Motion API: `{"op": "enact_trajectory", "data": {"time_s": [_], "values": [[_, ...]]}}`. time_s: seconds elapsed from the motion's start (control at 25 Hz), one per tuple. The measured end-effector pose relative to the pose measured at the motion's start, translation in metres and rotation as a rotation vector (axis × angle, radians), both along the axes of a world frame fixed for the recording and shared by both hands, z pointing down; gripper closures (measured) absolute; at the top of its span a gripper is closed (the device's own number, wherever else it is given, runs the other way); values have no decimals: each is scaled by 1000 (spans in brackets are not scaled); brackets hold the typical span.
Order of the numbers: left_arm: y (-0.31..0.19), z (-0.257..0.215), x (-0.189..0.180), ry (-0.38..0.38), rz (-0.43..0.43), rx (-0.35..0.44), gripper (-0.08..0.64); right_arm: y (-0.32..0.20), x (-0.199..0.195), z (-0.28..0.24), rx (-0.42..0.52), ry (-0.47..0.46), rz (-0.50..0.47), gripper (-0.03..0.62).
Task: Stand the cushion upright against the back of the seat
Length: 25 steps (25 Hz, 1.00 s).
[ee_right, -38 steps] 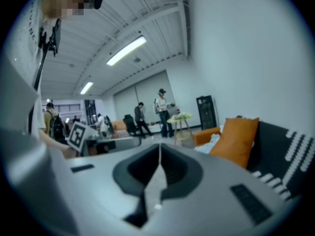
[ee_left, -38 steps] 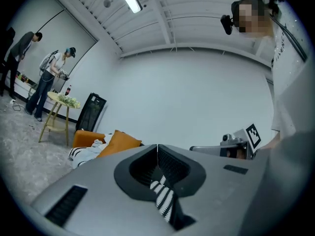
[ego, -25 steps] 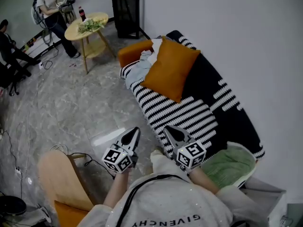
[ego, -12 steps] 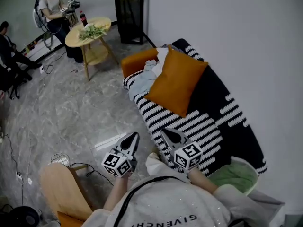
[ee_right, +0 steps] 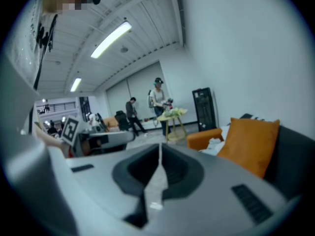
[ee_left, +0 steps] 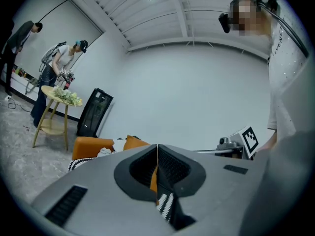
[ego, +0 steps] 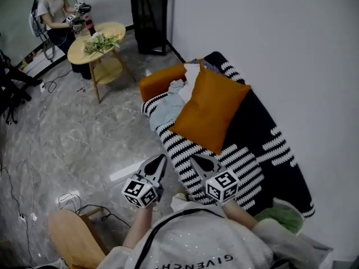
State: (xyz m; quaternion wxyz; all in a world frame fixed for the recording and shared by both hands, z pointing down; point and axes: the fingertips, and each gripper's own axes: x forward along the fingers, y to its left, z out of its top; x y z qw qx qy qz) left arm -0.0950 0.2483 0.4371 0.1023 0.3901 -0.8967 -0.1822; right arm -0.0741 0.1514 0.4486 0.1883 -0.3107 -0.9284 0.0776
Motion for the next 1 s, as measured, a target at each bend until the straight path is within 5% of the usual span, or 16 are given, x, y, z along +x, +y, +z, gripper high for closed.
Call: {"op": "enact_trajectory", "data": {"time_s": [0.68,1.0], "values": [[-53,17,-82,32,112,-15,528,-52,-66,15,9,29,136,572],[-78,25,-148,32,231,-26,528,-81,-142,29,56,67,226,572]]}}
